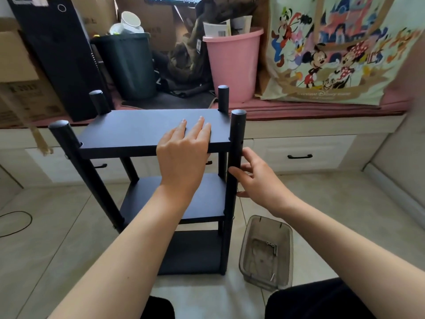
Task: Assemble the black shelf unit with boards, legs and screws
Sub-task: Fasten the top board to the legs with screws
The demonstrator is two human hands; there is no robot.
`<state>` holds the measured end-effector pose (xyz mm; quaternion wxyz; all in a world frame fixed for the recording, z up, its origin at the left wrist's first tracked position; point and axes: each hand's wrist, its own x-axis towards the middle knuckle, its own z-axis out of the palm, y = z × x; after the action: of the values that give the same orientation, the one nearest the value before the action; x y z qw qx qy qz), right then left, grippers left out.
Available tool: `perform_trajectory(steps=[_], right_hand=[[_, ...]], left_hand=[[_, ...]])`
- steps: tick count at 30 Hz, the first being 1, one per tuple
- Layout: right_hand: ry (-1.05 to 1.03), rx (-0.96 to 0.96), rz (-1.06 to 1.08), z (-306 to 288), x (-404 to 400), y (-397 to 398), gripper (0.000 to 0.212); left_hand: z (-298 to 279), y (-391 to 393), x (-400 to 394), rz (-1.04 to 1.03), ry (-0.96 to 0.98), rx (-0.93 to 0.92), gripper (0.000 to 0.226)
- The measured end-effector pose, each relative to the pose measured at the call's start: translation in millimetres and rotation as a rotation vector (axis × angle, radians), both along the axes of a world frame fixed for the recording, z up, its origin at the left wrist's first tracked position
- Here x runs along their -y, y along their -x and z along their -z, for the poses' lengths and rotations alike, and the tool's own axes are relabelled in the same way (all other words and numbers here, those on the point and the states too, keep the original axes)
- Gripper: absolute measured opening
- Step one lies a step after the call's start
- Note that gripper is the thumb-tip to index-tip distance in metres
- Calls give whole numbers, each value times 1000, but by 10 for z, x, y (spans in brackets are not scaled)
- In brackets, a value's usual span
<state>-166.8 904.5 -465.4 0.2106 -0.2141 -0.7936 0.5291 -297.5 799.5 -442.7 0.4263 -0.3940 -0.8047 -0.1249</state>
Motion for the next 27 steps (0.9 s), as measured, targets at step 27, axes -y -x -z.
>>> perform_trajectory(steps=[27], right_hand=[[183, -6, -98, 138, -101, -23, 22]], left_hand=[[116, -136, 168, 332, -3, 194, 52]])
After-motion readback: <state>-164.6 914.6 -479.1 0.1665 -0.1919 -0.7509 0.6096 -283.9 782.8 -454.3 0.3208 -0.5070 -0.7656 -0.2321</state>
